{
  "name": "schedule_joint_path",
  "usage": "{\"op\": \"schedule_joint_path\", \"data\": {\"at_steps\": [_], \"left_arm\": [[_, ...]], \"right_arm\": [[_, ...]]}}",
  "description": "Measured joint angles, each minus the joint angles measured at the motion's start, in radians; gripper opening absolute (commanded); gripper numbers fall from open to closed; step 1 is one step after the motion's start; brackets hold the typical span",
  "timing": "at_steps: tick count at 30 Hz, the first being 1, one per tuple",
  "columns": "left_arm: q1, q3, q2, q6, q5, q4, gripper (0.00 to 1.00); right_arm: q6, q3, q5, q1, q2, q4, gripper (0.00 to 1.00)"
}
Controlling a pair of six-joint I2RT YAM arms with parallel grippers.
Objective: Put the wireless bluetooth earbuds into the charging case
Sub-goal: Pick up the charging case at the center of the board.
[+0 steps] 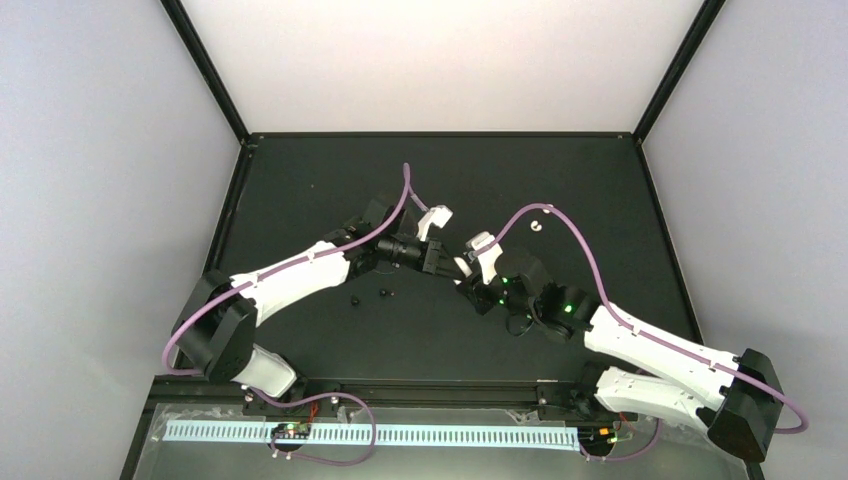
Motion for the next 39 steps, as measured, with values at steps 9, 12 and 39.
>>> {"op": "schedule_joint_path", "data": {"at_steps": [9, 12, 39], "left_arm": [[-0.004, 0.0, -0.028, -0.009, 0.007, 0.026, 0.02], [-0.002, -0.002, -0.079, 0.005, -0.006, 0.024, 0.02], [0.0, -0.416, -0.754, 0.175, 0.018, 0.826, 0.02]], "right_arm": [[0.017, 0.002, -0.012, 0.001, -0.05, -0.012, 0.76], [0.05, 0.022, -0.016, 0.0, -0.098, -0.043, 0.85], [0.023, 0.394, -0.371, 0.085, -0.085, -0.065, 0.86]]}}
